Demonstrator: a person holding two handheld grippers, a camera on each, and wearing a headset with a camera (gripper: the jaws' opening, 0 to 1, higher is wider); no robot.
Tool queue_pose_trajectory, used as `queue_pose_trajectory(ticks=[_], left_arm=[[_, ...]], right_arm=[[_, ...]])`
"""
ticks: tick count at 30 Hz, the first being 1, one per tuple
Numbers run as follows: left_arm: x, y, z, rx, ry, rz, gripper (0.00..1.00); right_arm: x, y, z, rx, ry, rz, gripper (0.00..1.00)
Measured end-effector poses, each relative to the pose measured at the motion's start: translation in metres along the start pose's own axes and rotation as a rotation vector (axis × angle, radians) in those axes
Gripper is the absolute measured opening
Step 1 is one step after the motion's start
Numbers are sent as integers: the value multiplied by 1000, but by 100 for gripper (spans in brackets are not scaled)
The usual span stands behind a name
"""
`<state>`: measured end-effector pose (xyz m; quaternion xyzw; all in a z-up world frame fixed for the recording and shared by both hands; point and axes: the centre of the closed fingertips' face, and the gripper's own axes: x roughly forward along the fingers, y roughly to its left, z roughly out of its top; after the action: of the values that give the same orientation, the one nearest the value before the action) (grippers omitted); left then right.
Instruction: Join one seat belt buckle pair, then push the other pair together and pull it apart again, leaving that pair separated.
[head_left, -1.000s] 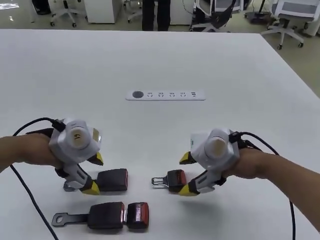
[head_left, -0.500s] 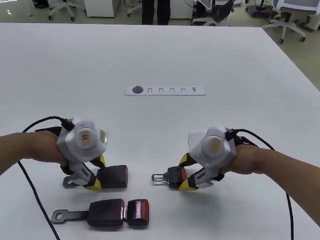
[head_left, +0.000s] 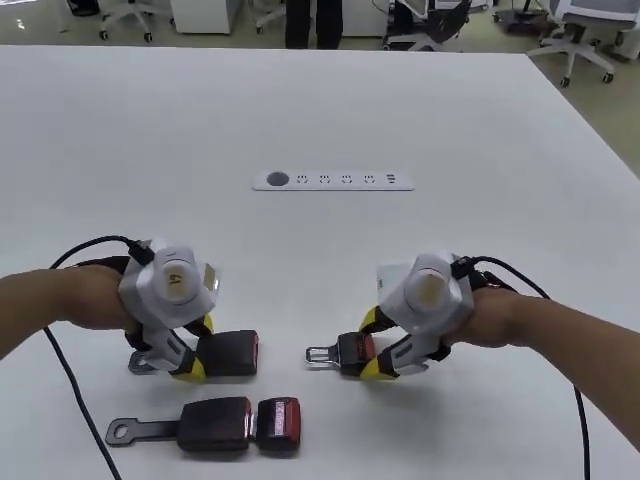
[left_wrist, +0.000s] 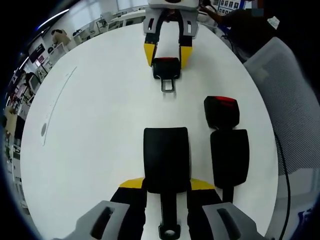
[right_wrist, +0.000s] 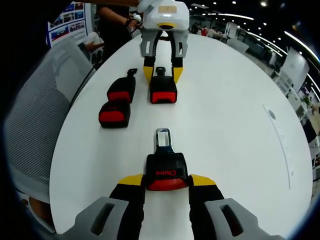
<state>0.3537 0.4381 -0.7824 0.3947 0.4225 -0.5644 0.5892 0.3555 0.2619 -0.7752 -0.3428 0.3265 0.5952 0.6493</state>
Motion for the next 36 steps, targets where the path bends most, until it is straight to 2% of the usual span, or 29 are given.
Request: queue_pose_trajectory(ticks=[6,8,11,12,14,22,25,34,36], left_arm=[[-2,-2,2,-9,0,1,32],[2,2,-3,-12,6,1,32],[3,2,-3,-9,14,-1,32],[0,-1,0,-7,16,-2,32],[3,3,-4,-7,17,-2,32],[-1,-1,1,-9,15,-2,32],[3,3,-3,-10,17,-2,32],[0,-1,1,-16,24,-2,32],[2,1,-1,-17,22,-2,32]], right_arm=[[0,-1,3,0,-4,-5,30],[0,-1,5,0,-7,-7,30],[1,-1,7,-3,-10,-6,30],[2,-1,8,-2,-11,-5,30],[3,-1,9,-2,-14,-7,30],[4,0,18,-1,-33,-12,30],[7,-2,22,1,-41,-15,30],[15,0,33,-5,-55,-12,30],[16,0,35,-6,-58,-11,30]])
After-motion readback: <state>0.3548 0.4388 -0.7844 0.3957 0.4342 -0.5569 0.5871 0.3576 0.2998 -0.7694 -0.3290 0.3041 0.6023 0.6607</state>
